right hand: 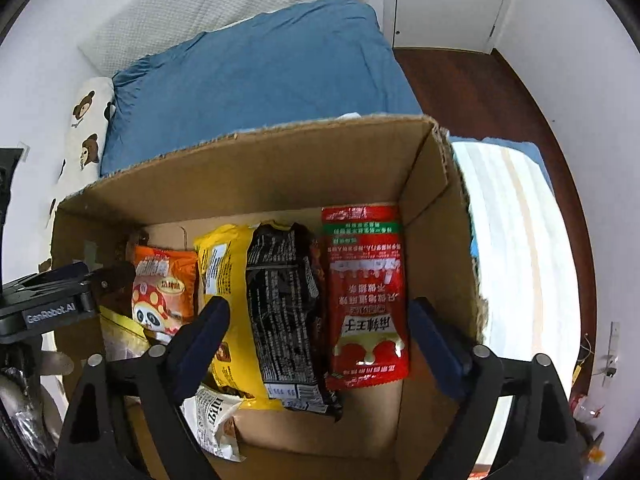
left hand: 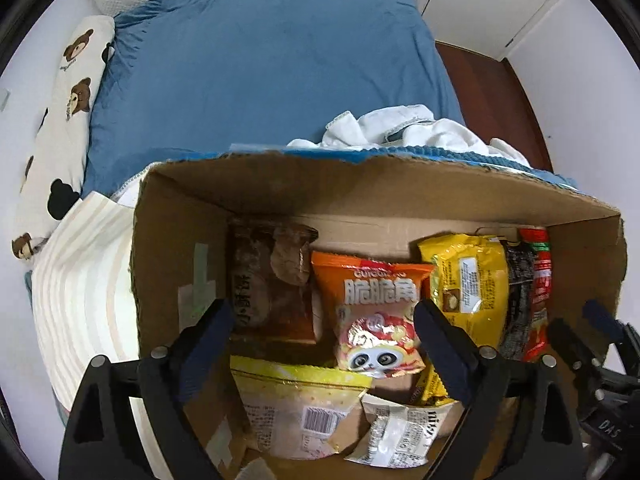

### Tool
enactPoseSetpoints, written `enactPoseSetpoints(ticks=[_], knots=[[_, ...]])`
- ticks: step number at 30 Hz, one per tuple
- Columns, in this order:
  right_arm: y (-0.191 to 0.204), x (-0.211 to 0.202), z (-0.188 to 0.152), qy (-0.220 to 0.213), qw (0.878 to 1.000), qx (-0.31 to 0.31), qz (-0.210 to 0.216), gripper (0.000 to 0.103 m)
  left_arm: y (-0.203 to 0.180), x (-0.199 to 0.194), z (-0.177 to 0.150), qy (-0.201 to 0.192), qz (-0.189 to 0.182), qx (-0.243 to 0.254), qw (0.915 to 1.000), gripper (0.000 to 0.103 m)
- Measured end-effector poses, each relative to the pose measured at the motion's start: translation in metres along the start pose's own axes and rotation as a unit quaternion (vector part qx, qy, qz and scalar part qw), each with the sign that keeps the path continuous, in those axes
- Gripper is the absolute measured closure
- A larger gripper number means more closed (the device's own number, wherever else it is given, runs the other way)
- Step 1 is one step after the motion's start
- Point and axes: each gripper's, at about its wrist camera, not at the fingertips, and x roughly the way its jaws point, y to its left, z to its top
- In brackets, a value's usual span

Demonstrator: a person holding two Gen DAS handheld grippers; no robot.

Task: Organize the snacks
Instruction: 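Place the brown packet and red packet into the box and release, then withdraw both tools from the box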

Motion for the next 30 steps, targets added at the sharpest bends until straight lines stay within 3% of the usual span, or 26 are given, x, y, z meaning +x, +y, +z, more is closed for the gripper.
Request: enactPoseSetpoints(ticks=[9,13,30], knots=[[0.004,-0.008,-0.018,-0.004,1.000,0.005,0.003,0.008,-0.004,-0.016,-0.021,-0.028,-0.001,0.003,0.9996,0.010],[0.006,-0.018,-0.028,-0.017,1.000,0.004,0.002,0.008,-0.005,-0.032,-0.041,-0.060,-0.001,0.004,0.9982,0.010],[0.035,-0.116,-0.119,-0.137,0.990,-0.044,0.003,0.016,-0.013,-0.126,-0.157,-0.206,0.010,0.034,0.9780,0.010]])
